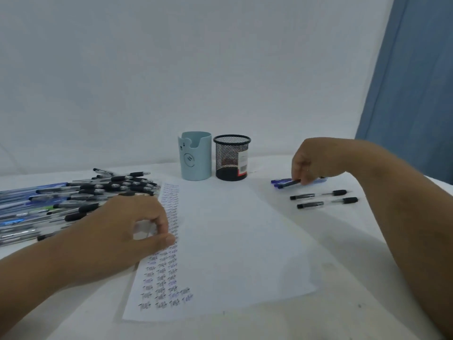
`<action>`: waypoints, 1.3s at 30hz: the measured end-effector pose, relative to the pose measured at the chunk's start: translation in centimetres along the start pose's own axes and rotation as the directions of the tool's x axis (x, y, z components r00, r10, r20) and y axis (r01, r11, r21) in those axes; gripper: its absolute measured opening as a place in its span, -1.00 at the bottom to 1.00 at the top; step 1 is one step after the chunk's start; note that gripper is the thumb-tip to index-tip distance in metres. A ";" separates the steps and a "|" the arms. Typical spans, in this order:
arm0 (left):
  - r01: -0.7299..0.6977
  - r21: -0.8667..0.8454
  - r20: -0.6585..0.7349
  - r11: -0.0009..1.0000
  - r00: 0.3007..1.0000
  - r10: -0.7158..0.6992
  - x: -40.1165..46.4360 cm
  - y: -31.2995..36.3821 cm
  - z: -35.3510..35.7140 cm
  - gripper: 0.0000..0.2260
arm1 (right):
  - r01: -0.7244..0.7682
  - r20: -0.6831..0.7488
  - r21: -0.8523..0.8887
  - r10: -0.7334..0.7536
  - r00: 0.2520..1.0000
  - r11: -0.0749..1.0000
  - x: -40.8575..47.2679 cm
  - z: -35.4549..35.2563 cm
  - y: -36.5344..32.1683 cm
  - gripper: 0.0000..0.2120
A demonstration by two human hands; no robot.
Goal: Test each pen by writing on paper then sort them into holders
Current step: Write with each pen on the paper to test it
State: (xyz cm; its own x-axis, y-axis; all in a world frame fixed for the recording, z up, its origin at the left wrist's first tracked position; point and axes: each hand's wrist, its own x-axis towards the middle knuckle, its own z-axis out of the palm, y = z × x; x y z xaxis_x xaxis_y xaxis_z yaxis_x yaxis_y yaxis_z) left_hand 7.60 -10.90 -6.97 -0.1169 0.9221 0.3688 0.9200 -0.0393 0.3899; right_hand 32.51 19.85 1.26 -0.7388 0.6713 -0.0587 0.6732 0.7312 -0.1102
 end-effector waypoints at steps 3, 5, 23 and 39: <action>0.005 0.025 -0.014 1.000 1.000 -0.005 0.1 0.0 0.1 -0.79 | -0.081 0.012 -0.025 0.081 0.997 0.996 0.2 0.3 1.6 -0.79; 0.009 0.037 -0.015 0.999 1.000 -0.008 0.1 0.0 0.1 -0.80 | -0.116 0.051 -0.024 0.117 0.992 0.993 0.4 0.6 2.0 -0.77; 0.085 -0.030 -0.153 0.996 0.984 -0.089 0.5 -0.9 -2.6 -0.90 | 0.544 -0.244 0.094 -0.511 0.824 0.834 -0.4 5.9 -11.7 -0.92; 0.694 0.090 -0.182 0.714 0.716 -0.674 -4.6 -11.8 -10.6 -0.62 | 0.781 -0.306 0.047 -0.736 0.605 0.622 -0.6 11.3 -16.8 -0.81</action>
State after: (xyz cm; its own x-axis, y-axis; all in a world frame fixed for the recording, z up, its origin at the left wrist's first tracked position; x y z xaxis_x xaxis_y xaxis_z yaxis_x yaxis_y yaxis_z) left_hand -6.66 -18.72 -4.32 -0.7716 0.6169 0.1552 0.6094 0.6470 0.4582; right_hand 21.28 5.79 -8.05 -0.9324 -0.0951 0.3487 -0.1598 0.9738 -0.1616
